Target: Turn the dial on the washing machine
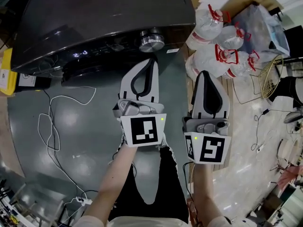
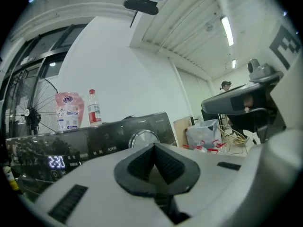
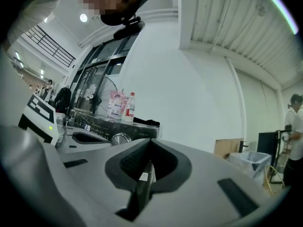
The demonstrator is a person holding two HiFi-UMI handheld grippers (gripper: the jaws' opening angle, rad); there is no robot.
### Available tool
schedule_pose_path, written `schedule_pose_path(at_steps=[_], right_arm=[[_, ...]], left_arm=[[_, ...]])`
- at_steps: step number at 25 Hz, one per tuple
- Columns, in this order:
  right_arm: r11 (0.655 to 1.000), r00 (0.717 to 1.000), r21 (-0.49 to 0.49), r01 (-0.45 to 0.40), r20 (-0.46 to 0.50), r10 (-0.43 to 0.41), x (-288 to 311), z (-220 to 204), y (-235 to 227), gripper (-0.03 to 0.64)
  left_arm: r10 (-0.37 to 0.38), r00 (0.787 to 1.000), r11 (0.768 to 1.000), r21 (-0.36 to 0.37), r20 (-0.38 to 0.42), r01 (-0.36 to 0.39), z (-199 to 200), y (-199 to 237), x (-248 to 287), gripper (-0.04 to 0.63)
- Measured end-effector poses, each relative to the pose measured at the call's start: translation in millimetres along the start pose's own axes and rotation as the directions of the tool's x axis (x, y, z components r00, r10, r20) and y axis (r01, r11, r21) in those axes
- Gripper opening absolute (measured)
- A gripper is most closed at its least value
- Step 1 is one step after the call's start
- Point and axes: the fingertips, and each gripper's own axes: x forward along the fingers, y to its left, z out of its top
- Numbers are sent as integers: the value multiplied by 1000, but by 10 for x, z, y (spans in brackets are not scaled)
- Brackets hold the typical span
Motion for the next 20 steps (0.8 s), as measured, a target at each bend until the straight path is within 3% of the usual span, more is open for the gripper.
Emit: schedule_pose_path(at_steps=[5, 9, 14, 20], right_arm=[[1000, 1000, -12, -12, -18, 11, -135, 443, 46, 2], [1000, 1000, -23, -16, -6, 16, -229, 1033, -23, 2], [1000, 1000, 3, -19, -2, 19, -467, 1706, 115, 3], [996, 996, 14, -90, -1, 90, -721, 2113, 409, 3]], left_arm=[[4, 1000, 1000, -26, -3, -4, 482, 200, -263, -2], [32, 999, 996, -85, 14, -30, 1151, 446, -503, -2], [70, 992, 997, -26, 108, -68, 2037, 798, -1040, -2], [123, 981, 992, -49, 152, -117, 2479, 966, -1638, -2]])
